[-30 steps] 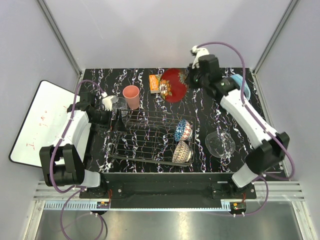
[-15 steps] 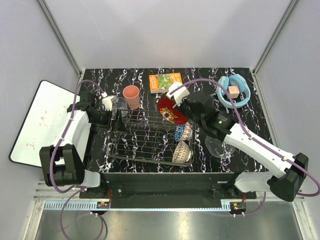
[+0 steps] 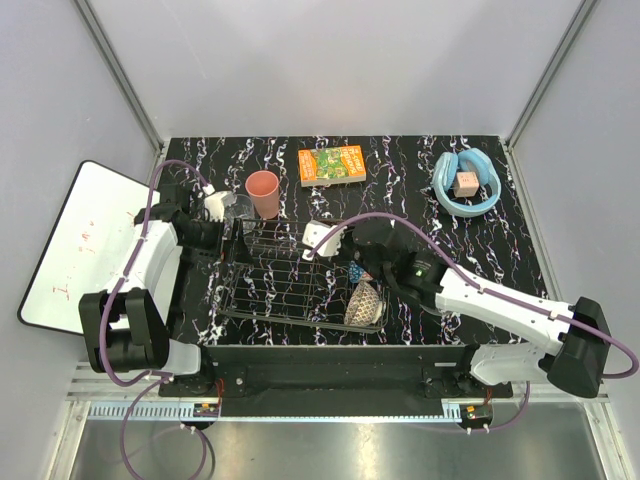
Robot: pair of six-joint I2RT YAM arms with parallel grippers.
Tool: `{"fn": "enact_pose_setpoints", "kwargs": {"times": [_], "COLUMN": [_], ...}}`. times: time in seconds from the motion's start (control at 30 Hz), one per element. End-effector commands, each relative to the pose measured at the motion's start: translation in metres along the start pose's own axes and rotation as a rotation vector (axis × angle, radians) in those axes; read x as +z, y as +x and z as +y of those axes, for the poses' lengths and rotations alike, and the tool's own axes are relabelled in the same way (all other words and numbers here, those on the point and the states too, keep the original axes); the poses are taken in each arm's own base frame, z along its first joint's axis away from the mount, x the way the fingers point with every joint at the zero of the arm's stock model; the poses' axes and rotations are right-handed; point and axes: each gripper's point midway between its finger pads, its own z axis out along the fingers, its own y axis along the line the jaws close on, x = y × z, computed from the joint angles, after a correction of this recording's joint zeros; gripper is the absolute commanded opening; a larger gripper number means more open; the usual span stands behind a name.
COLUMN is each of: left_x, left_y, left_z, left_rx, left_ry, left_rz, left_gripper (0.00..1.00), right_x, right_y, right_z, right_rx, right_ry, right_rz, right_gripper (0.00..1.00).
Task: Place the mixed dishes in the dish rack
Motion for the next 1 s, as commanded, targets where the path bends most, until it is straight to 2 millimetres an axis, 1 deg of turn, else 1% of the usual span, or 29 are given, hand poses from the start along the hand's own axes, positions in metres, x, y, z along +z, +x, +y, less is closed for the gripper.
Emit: {"fn": "enact_pose_setpoints", "kwargs": {"times": [0.0,0.1,0.33,0.53,0.7,0.8,0.83,0.97], "left_x": [-0.003,-0.004,-0.005,-0.005,-0.005,-0.006,-0.006,-0.007], "left_y": [-0.012,-0.013,-0.014,-0.014,-0.015,-0.016,-0.016,-0.016], "left_z": [-0.001,-0.001,-0.002,-0.001,-0.001,-0.003,-0.003,-0.003], "left_rx": [0.038,0.038,0.039,0.038,0.036,0.037,0.037,0.039], "left_ry": [-0.001,-0.004,-0.002,-0.005,-0.001,0.003,0.003,0.001], "left_rz": [-0.029,-0.031,-0.035,-0.033,-0.03,-0.034,-0.034,-0.036], "left_gripper": [0.99,0.99,0.99,0.99,0.99,0.99,0.99,0.99], "right_x": [-0.005,-0.004,0.004,0.014,0.017,0.023,0.027,0.036], "right_y": [-0.026,-0.027,-0.027,-0.021,-0.016,-0.011,-0.006,-0.002], "right_z": [-0.033,-0.03,-0.013,0.001,0.008,0.019,0.027,0.041], "right_rx": [-0.028,-0.021,0.008,-0.011,-0.01,0.003,0.001,0.017], "right_ry": [0.127,0.114,0.066,0.032,0.014,-0.009,-0.026,-0.055], "right_rz": [-0.08,-0.086,-0.088,-0.067,-0.057,-0.045,-0.028,-0.014], "right_gripper": [0.0,0.0,0.0,0.0,0.0,0.0,0.0,0.0]}}
